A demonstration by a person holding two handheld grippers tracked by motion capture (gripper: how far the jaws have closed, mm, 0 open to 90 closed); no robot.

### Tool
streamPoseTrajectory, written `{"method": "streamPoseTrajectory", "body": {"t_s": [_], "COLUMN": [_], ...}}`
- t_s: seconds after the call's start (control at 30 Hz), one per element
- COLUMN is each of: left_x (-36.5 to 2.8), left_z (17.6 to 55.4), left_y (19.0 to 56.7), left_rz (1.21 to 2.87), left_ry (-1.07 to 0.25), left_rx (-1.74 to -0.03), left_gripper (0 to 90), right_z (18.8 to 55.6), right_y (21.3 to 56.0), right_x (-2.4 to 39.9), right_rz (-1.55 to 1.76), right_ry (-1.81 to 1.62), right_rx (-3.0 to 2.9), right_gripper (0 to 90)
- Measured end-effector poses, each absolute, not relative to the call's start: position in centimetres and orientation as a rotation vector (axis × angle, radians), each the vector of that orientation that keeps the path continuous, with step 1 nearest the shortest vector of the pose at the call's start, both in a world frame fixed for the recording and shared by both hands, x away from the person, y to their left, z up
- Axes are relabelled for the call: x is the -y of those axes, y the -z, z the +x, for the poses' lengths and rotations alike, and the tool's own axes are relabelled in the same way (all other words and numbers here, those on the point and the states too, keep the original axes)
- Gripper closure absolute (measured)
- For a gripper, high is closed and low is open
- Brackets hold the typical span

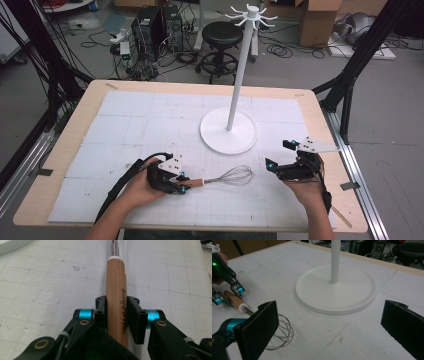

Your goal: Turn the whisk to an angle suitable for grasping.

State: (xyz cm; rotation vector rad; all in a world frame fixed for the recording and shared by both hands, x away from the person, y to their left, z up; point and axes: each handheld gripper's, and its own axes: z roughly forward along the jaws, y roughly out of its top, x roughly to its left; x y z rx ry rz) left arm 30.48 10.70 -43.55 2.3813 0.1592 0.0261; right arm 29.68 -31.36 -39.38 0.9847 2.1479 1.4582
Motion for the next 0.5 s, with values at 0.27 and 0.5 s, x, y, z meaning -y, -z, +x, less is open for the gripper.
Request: {"method": "streamPoseTrajectory", "body": {"t_s": [0.27,0.5], "left_x": [-10.4,-8.9], "left_z": [30.9,31.6], "left_y": [43.6,43.5], "left_rz": [2.375,2.378], "left_ry": [-0.005,0.001], "left_rx": [-0.153,-0.122], "left_gripper": [70.2,70.2], "right_z": [29.6,29.6], "right_y": [39.1,38.9], "right_x": [31.5,31.4], "right_rz": [0.982,0.974], "right_ry": [-1.468,-1.475], "right_rx": [-2.138,-2.132], "right_gripper": [0.5,0.5]}}
